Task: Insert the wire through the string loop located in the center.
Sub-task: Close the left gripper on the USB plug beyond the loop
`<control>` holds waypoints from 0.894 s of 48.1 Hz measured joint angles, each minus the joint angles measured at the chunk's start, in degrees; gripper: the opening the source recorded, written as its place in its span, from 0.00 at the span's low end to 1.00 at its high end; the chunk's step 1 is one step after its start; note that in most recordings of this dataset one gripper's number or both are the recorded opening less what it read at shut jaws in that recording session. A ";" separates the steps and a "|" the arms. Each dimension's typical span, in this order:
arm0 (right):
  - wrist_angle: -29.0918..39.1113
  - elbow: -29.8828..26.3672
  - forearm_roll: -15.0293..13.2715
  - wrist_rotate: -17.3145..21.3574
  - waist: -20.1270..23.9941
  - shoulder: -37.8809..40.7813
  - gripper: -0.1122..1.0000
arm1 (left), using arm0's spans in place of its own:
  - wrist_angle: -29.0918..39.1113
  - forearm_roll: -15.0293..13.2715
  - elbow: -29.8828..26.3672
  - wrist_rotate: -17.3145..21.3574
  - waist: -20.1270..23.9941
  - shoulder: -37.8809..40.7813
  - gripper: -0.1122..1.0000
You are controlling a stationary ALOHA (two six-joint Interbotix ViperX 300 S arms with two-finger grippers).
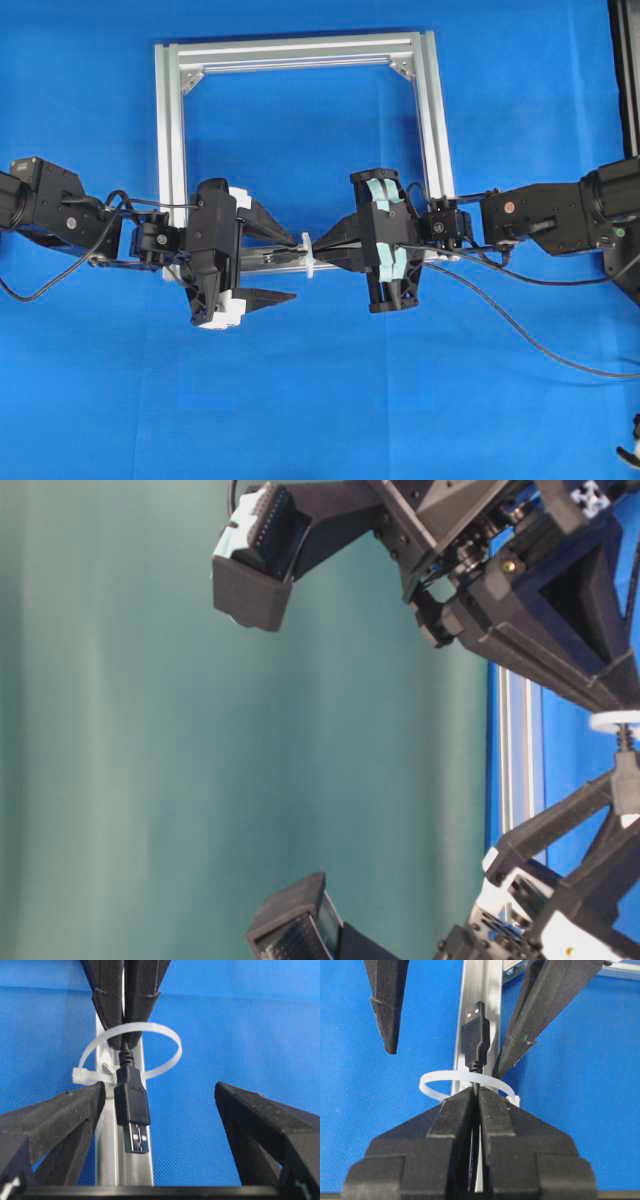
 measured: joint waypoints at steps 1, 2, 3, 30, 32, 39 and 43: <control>0.00 0.09 0.00 0.00 0.00 0.00 0.08 | 0.00 0.09 0.09 0.00 0.00 0.00 0.94; 0.00 0.09 0.00 0.00 0.00 0.00 0.08 | 0.00 0.09 0.09 0.00 0.00 0.09 0.94; 0.00 0.09 0.00 0.00 0.00 0.00 0.08 | 0.00 0.09 0.09 0.00 0.00 0.00 0.94; 0.00 0.09 -0.09 0.00 0.09 0.00 0.08 | 0.00 0.09 0.09 0.00 0.00 0.00 0.93; 0.00 0.00 -0.09 0.00 0.09 0.00 0.08 | 0.00 0.09 0.09 0.00 0.00 0.00 0.93; 0.00 0.09 0.00 0.00 0.00 0.00 0.08 | 0.00 0.09 0.09 0.00 0.00 0.00 0.93; 0.00 0.09 0.00 0.00 0.00 0.00 0.08 | -0.09 0.09 0.00 0.00 0.00 0.00 0.92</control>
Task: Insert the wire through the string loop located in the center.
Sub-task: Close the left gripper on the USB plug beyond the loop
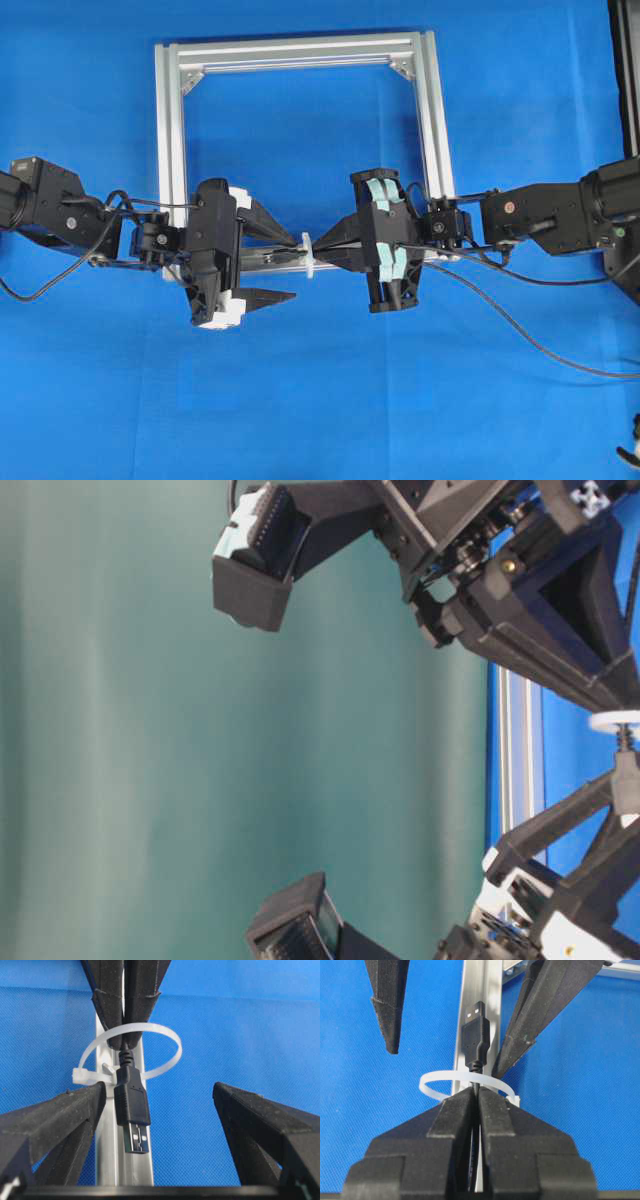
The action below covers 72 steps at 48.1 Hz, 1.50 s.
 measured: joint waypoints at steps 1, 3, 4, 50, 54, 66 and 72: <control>0.00 0.00 0.00 0.00 0.09 0.00 0.08 | 0.00 0.00 0.09 0.00 -0.09 0.00 0.92; 0.00 0.00 0.00 0.00 0.09 0.00 0.08 | 0.00 0.00 0.09 0.00 0.00 0.00 0.92; 0.00 0.00 0.00 0.00 0.09 0.00 0.08 | 0.00 0.00 0.00 0.00 0.00 0.00 0.92; 0.00 0.00 -0.09 0.00 0.09 0.00 0.08 | 0.00 -0.09 -0.53 -1.49 0.53 0.00 0.47; 0.00 0.00 0.00 0.00 0.26 0.00 0.08 | 0.00 -0.09 -0.62 -1.32 0.79 0.00 0.26; 0.00 -0.09 -0.09 0.00 0.53 0.00 0.08 | 0.09 -0.18 -0.62 -1.41 0.88 0.09 0.18; 0.00 0.00 -0.09 0.00 0.53 0.00 0.08 | 0.09 -0.18 -0.62 -1.32 0.88 0.00 0.18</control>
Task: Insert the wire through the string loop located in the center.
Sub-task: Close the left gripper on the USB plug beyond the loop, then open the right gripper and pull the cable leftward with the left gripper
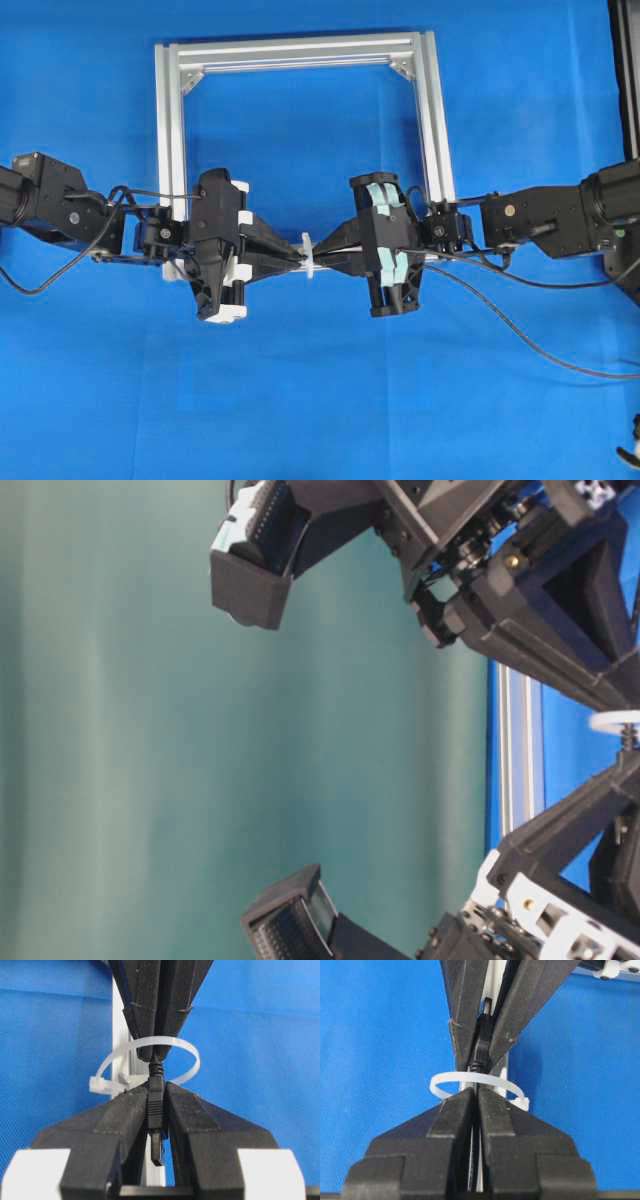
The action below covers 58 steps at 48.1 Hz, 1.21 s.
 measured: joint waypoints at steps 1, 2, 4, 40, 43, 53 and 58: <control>0.00 0.00 0.00 0.00 -0.09 0.00 0.08 | 0.00 -0.09 0.09 0.00 0.00 0.00 0.18; 0.00 0.00 0.00 0.00 0.00 0.00 0.08 | 0.00 -0.09 0.09 -0.09 0.00 0.00 0.18; 0.00 0.00 0.00 0.00 0.00 0.00 0.08 | 0.00 -0.09 0.09 0.00 0.00 0.00 0.18; 0.00 0.00 0.09 -0.09 -0.35 0.09 0.96 | 0.09 -0.09 0.00 0.00 -0.09 0.00 0.18; 0.00 0.00 0.00 -0.09 -0.35 0.00 0.97 | 0.09 -0.09 0.00 0.00 -0.09 0.00 0.18; 0.00 -0.09 0.00 -0.09 -0.35 0.00 0.97 | 0.09 -0.09 0.00 0.00 -0.09 0.00 0.18; 0.00 -0.09 0.09 -0.09 -0.35 0.00 0.97 | 0.09 -0.09 0.53 -0.09 -0.18 0.00 0.18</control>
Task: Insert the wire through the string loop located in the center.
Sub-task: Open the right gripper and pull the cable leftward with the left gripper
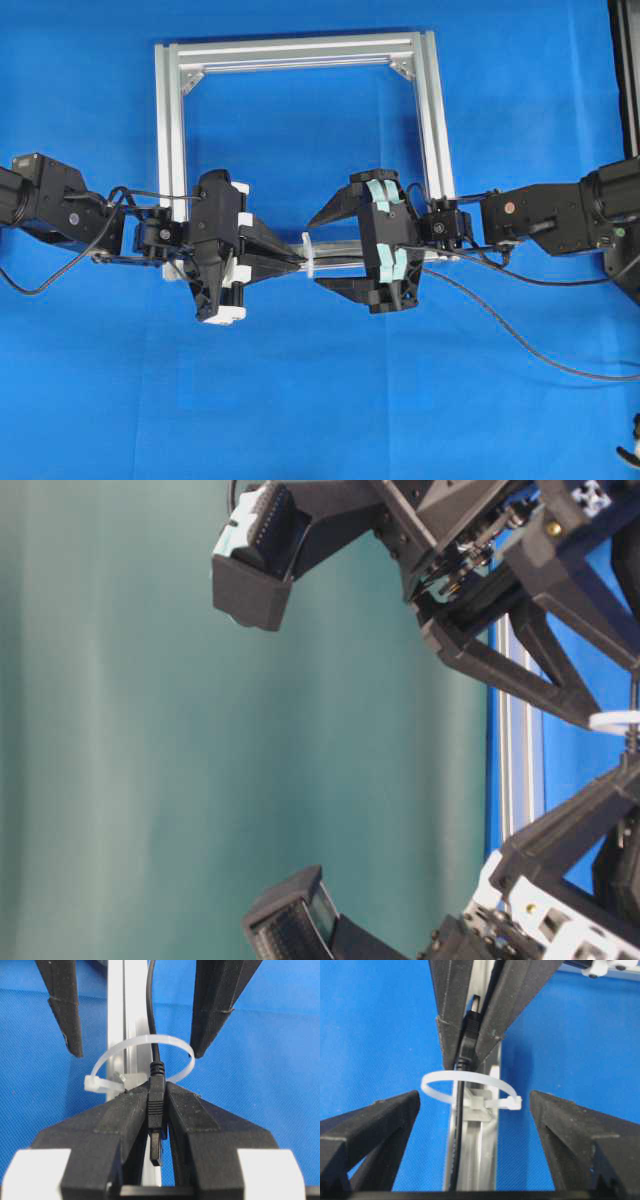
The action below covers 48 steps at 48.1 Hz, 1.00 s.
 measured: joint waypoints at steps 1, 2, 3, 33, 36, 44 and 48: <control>0.00 0.09 0.00 0.00 0.00 0.00 0.97 | 0.00 0.00 0.18 0.00 0.00 -0.09 0.18; 0.00 0.09 0.00 -0.09 0.00 0.00 0.97 | 0.00 0.00 0.44 0.00 0.00 -0.18 0.18; 0.00 0.09 -0.09 0.00 0.00 0.00 0.97 | 0.00 0.00 0.79 0.00 -0.09 -0.35 0.18; 0.00 0.09 -0.09 0.00 0.00 0.00 0.96 | 0.00 0.00 19.07 -2.29 -1.32 -15.21 0.18; 0.00 0.09 0.00 0.00 0.00 0.00 0.96 | -0.09 0.00 20.83 -2.29 -1.32 -16.61 0.18; 0.00 0.09 -0.09 0.00 0.00 0.00 0.96 | -0.09 0.00 25.22 -2.37 -1.23 -20.30 0.18; 0.00 0.09 0.00 -0.09 0.09 0.00 0.96 | -0.18 0.00 27.07 -2.37 -1.32 -22.06 0.18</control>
